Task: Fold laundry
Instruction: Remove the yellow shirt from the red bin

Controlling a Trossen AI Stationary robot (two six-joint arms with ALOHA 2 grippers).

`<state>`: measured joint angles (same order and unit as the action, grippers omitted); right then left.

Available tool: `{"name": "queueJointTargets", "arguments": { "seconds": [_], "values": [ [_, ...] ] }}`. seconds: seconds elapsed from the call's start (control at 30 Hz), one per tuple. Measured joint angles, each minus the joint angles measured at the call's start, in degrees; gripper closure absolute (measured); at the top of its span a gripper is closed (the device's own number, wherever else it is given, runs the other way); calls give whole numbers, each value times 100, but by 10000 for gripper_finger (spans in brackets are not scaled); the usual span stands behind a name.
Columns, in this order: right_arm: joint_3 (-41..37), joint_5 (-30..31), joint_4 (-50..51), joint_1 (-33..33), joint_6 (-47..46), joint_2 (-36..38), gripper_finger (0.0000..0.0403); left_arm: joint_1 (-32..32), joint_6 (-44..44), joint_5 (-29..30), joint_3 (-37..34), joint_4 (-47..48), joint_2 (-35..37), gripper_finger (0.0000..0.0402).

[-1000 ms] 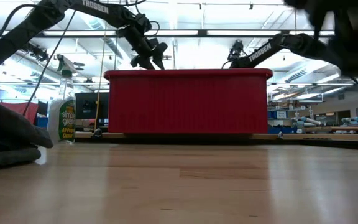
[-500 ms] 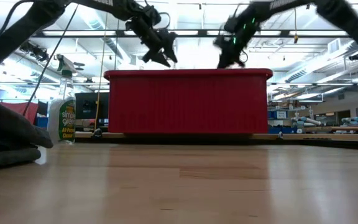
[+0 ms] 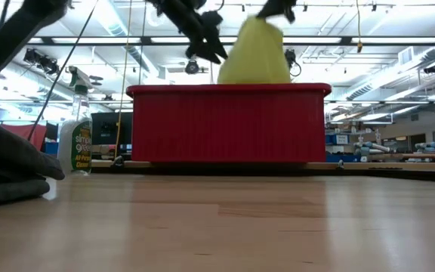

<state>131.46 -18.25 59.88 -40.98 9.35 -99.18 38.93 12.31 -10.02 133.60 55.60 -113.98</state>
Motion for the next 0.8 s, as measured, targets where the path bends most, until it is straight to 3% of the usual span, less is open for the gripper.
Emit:
{"name": "queueJointTargets", "arguments": {
  "seconds": [0.37,0.57,0.73,0.8],
  "values": [
    [7,1725,-19,1765,-344,911,403,-479,1235,134,9,-479,1180,173],
    [7,2413,55,2352,-327,1033,403,-1002,563,138,11,-399,1623,173],
    [7,2486,242,2844,-122,1034,403,-1753,290,149,9,-427,1693,173],
    [7,2486,322,3004,-234,1034,403,-2108,283,501,9,-528,1659,173]
  ]
}}
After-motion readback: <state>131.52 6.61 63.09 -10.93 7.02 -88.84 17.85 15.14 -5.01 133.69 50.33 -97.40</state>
